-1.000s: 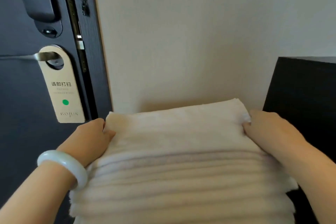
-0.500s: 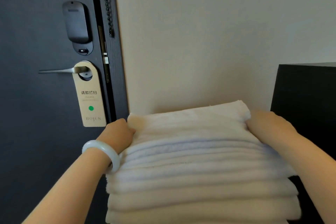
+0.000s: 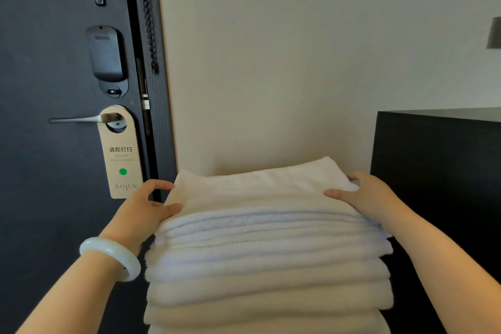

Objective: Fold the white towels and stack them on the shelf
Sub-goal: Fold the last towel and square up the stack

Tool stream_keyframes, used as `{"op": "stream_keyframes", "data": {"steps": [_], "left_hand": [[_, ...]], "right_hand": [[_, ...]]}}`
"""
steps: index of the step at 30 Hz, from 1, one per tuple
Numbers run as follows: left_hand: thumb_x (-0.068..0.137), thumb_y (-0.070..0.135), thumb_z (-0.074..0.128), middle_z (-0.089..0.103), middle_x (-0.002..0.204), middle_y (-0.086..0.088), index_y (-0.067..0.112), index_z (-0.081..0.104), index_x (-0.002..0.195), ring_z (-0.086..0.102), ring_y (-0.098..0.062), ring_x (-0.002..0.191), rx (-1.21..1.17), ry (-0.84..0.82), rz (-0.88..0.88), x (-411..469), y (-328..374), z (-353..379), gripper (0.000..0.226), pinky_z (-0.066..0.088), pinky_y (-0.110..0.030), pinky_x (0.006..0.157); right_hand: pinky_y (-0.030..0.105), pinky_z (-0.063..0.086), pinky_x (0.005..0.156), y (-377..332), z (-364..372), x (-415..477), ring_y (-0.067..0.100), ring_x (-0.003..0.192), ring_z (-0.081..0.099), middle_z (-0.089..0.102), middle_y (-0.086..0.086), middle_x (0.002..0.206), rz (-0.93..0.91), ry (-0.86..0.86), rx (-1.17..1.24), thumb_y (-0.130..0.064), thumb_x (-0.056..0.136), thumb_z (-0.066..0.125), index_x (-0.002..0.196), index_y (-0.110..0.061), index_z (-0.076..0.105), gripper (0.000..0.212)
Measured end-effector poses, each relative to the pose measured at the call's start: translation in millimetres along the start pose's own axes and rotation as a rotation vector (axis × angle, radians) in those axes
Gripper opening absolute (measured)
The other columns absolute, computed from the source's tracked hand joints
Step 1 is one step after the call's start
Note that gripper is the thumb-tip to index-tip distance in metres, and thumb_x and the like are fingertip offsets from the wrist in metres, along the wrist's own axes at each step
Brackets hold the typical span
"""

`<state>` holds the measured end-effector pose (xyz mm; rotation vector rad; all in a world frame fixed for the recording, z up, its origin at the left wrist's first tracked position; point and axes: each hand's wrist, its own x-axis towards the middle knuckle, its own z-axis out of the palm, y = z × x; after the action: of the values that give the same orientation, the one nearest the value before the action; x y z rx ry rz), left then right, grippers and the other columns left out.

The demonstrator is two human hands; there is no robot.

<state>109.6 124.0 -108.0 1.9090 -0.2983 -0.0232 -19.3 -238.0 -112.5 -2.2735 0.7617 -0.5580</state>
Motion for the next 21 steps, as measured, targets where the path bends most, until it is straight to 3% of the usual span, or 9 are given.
{"op": "stream_keyframes", "data": {"steps": [3, 5, 7, 8, 9, 11, 14, 19, 21], "left_hand": [[0.092, 0.010, 0.064, 0.068, 0.098, -0.016, 0.035, 0.067, 0.107, 0.066, -0.034, 0.090, 0.040, -0.017, 0.042, -3.2, 1.2, -2.2, 0.029, 0.052, -0.050, 0.093], [0.095, 0.011, 0.061, 0.066, 0.103, -0.010, 0.035, 0.064, 0.115, 0.064, -0.029, 0.095, 0.079, -0.009, 0.078, -3.4, 0.8, -2.4, 0.032, 0.052, -0.043, 0.091], [0.096, 0.018, 0.059, 0.059, 0.120, -0.003, 0.032, 0.058, 0.129, 0.058, -0.023, 0.106, 0.317, 0.092, 0.213, -8.1, 0.3, 2.9, 0.036, 0.049, -0.034, 0.092], [0.097, 0.023, 0.058, 0.053, 0.133, -0.002, 0.029, 0.054, 0.135, 0.053, -0.023, 0.118, 0.443, 0.174, 0.338, -13.3, 1.1, 7.9, 0.039, 0.045, -0.035, 0.099], [0.097, 0.029, 0.056, 0.046, 0.143, 0.001, 0.027, 0.053, 0.138, 0.045, -0.022, 0.130, 0.520, 0.217, 0.484, -20.8, 2.6, 14.2, 0.041, 0.038, -0.039, 0.108], [0.098, 0.045, 0.046, 0.040, 0.151, 0.008, 0.032, 0.049, 0.141, 0.033, -0.015, 0.142, 0.670, 0.126, 0.673, -32.6, 0.6, 28.7, 0.045, 0.025, -0.040, 0.117], [0.098, 0.056, 0.032, 0.035, 0.153, 0.016, 0.040, 0.032, 0.149, 0.028, -0.004, 0.142, 0.872, 0.006, 0.660, -36.9, -19.1, 36.7, 0.053, 0.018, -0.027, 0.119], [0.096, 0.045, 0.051, 0.036, 0.149, 0.019, 0.037, 0.041, 0.144, 0.027, -0.004, 0.141, 0.595, 0.010, 0.611, -38.3, -33.1, 30.4, 0.049, 0.010, -0.005, 0.107], [0.093, 0.037, 0.061, 0.034, 0.147, 0.023, 0.034, 0.046, 0.140, 0.028, 0.000, 0.139, 0.468, 0.057, 0.598, -40.2, -34.4, 32.2, 0.050, 0.008, 0.004, 0.103]], "right_hand": [[0.030, 0.042, 0.079, -1.0, -2.7, -6.0, 0.023, 0.114, 0.054, 0.052, 0.004, 0.141, -0.019, 0.038, 0.019, -0.054, 0.077, 0.077, 0.149, -0.018, 0.035, 0.091], [0.036, 0.042, 0.090, -5.0, -4.7, -13.4, 0.027, 0.126, 0.050, 0.047, 0.006, 0.146, -0.047, 0.101, -0.136, -0.058, 0.080, 0.073, 0.151, -0.018, 0.032, 0.091], [0.039, 0.039, 0.099, -13.6, -3.0, -23.9, 0.027, 0.127, 0.046, 0.045, 0.005, 0.144, -0.204, 0.294, -0.434, -0.066, 0.085, 0.059, 0.148, -0.018, 0.037, 0.082], [0.038, 0.034, 0.104, -19.7, 0.2, -30.6, 0.024, 0.130, 0.042, 0.043, 0.002, 0.145, -0.336, 0.338, -0.453, -0.068, 0.087, 0.050, 0.147, -0.021, 0.039, 0.076], [0.034, 0.027, 0.110, -26.2, 4.8, -37.9, 0.020, 0.135, 0.036, 0.040, -0.003, 0.150, -0.467, 0.277, -0.413, -0.070, 0.088, 0.040, 0.147, -0.026, 0.040, 0.073], [0.013, 0.008, 0.112, -32.1, 20.7, -52.0, 0.007, 0.142, 0.025, 0.031, -0.014, 0.157, -0.664, 0.024, -0.364, -0.074, 0.086, 0.026, 0.150, -0.038, 0.036, 0.074], [0.000, -0.015, 0.101, -18.0, 37.4, -60.3, -0.004, 0.144, 0.015, 0.022, -0.022, 0.160, -0.706, -0.124, -0.483, -0.071, 0.089, 0.023, 0.152, -0.046, 0.022, 0.068], [0.023, -0.002, 0.118, -43.0, 34.0, -67.5, 0.001, 0.149, 0.011, 0.021, -0.020, 0.161, -0.699, -0.115, -0.548, -0.081, 0.076, 0.011, 0.153, -0.042, 0.022, 0.087], [0.019, -0.002, 0.117, -74.5, 49.7, -77.5, 0.001, 0.148, 0.013, 0.027, -0.018, 0.159, -0.836, -0.083, -0.457, -0.082, 0.075, 0.012, 0.153, -0.038, 0.029, 0.091]]}}
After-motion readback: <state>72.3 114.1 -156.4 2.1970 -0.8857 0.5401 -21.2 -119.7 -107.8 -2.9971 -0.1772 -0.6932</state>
